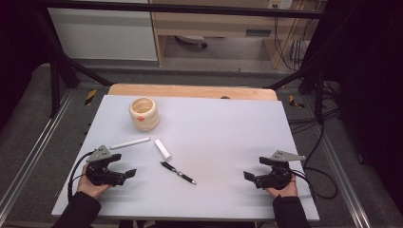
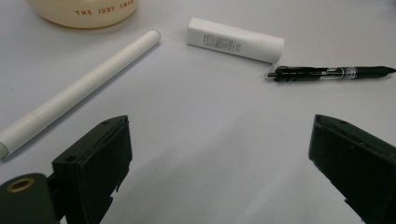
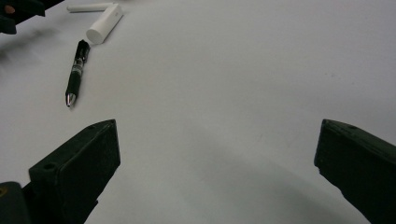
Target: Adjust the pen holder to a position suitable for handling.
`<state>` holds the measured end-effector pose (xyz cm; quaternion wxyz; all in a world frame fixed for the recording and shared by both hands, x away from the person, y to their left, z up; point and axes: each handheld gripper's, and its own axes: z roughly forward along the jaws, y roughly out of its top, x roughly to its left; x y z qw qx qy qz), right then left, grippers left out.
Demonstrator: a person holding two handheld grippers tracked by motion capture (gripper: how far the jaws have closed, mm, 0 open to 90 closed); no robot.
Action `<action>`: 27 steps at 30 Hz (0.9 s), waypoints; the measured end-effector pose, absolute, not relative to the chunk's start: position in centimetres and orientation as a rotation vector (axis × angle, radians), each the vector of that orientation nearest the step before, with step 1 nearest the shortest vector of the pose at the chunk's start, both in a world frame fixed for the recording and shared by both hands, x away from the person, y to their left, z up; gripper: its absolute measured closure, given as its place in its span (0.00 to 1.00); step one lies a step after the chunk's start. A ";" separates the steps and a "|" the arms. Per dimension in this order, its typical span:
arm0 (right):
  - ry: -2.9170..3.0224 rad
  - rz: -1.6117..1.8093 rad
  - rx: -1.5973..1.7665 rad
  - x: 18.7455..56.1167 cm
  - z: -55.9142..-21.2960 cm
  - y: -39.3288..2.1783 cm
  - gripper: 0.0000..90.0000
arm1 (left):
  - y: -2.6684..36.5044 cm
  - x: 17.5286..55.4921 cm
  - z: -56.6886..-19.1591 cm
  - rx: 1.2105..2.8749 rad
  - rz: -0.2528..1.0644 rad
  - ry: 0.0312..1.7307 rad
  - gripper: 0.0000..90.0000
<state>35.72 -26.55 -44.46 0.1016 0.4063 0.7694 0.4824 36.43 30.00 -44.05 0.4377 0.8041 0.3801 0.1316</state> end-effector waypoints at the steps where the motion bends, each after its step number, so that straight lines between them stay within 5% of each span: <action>1: 2.273 1.425 1.201 35.7 -44.4 -26.6 0.01 | 30.0 36.4 -44.0 1.999 0.327 0.945 0.07; 27: 2.272 1.395 1.200 35.5 -44.4 -26.6 0.01 | 28.8 37.5 -41.8 2.015 0.348 0.956 0.07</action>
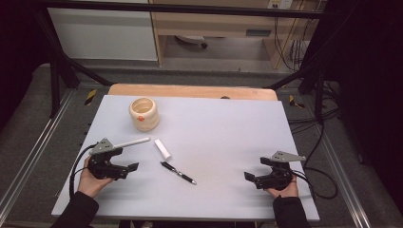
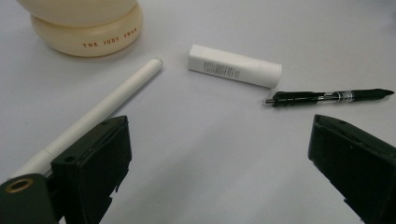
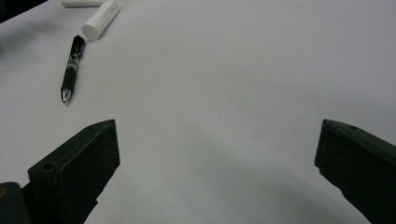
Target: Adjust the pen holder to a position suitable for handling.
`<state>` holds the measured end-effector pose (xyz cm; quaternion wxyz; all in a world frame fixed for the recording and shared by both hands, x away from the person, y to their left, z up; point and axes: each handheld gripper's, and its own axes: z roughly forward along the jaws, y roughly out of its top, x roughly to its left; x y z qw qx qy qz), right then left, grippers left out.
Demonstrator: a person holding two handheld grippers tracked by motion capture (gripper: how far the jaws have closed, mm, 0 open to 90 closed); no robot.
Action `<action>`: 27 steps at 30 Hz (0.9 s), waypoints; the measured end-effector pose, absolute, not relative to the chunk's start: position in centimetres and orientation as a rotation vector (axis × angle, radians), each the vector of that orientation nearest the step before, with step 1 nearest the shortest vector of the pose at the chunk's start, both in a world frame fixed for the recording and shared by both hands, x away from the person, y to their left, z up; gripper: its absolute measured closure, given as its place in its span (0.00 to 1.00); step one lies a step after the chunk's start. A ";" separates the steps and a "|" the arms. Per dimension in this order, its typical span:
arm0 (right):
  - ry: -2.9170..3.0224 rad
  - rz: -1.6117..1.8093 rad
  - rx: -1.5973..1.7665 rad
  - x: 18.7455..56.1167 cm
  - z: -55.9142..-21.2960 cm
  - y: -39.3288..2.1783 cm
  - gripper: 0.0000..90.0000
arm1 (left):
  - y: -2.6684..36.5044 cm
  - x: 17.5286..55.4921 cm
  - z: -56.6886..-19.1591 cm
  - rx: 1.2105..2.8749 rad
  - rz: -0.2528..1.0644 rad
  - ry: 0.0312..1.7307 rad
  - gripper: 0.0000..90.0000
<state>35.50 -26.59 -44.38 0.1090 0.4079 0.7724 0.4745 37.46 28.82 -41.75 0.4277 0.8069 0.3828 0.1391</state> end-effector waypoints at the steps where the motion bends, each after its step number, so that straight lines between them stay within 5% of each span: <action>1: 2.272 1.395 1.200 35.5 -44.4 -26.6 0.01 | 28.7 37.6 -41.6 2.017 0.351 0.956 0.07; 27: 2.280 1.375 1.195 35.5 -44.4 -26.5 0.01 | 26.6 43.4 -36.7 2.037 0.463 0.968 0.06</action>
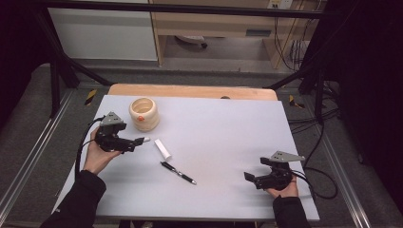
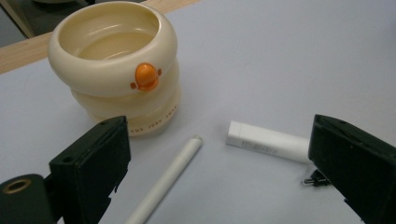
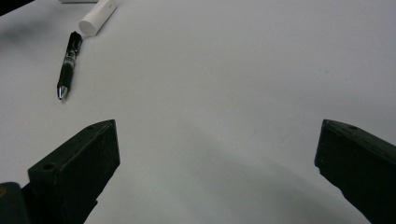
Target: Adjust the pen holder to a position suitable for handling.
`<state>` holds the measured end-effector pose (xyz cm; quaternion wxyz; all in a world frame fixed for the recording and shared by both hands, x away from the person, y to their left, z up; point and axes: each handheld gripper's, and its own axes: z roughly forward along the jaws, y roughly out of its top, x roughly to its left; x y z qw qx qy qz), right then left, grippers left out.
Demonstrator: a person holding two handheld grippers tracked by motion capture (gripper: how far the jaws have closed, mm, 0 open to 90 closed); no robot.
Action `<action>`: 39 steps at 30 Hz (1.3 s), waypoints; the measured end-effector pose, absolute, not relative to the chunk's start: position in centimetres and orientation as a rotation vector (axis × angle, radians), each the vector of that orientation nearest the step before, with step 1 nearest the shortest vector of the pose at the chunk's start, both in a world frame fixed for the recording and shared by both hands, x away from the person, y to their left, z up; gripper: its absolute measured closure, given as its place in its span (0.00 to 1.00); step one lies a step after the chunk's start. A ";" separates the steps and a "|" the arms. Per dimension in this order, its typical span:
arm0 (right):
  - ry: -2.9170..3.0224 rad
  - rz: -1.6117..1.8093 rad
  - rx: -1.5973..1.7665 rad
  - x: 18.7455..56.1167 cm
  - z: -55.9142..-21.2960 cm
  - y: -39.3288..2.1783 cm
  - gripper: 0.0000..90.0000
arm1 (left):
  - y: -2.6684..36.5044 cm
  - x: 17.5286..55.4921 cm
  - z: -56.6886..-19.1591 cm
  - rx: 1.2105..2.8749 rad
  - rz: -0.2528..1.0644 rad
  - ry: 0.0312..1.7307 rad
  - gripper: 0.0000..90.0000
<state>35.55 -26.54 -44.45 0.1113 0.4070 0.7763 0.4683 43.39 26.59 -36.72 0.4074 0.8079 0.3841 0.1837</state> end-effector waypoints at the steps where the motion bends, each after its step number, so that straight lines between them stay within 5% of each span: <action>1: 2.280 1.374 1.196 35.5 -44.5 -26.5 0.01 | 26.5 43.6 -36.6 2.035 0.464 0.971 0.07; 19: 2.279 1.373 1.183 35.6 -44.4 -26.6 0.01 | 24.9 48.2 -34.9 2.067 0.512 0.995 0.13; 39: 2.281 1.376 1.182 35.5 -44.4 -26.6 0.01 | 23.3 51.8 -36.2 2.117 0.553 0.997 0.42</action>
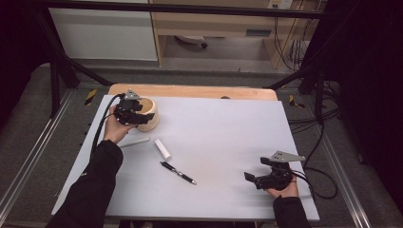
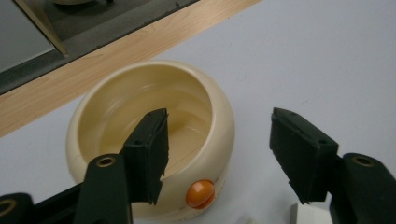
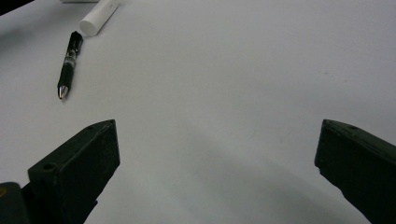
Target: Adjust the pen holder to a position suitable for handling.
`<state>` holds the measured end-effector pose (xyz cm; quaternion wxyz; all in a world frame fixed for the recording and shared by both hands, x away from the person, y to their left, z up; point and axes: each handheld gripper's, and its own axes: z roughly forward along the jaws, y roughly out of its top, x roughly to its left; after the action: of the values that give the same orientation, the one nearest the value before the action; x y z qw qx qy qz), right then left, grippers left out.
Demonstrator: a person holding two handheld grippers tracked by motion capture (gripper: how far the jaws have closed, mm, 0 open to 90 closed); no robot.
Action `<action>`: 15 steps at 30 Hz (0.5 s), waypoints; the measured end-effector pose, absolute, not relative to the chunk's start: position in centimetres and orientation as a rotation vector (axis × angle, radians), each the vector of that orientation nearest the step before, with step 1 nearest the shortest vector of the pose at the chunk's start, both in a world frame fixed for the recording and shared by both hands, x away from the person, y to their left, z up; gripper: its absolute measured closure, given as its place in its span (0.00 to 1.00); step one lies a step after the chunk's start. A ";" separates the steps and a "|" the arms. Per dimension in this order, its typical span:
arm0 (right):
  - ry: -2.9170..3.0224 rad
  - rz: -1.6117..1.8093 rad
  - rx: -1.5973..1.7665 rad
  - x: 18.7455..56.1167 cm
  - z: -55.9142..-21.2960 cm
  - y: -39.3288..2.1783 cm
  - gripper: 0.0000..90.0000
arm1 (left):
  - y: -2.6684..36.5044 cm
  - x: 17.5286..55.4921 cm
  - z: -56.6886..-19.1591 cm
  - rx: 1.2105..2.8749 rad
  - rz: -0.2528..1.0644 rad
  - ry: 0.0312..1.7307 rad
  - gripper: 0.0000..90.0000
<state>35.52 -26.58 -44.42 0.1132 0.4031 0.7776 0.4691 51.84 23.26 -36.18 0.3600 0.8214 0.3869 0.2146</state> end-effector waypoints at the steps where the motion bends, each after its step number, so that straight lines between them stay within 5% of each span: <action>1: 2.282 1.375 1.184 35.5 -44.4 -26.6 0.01 | 23.2 51.9 -36.3 2.121 0.552 0.993 0.44; 15: 2.284 1.375 1.184 35.5 -44.4 -26.6 0.01 | 22.6 52.6 -37.4 2.169 0.580 0.980 0.59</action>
<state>35.52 -26.57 -44.42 0.1121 0.4033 0.7781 0.4683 52.64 22.58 -37.35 0.3390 0.8330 0.3762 0.2229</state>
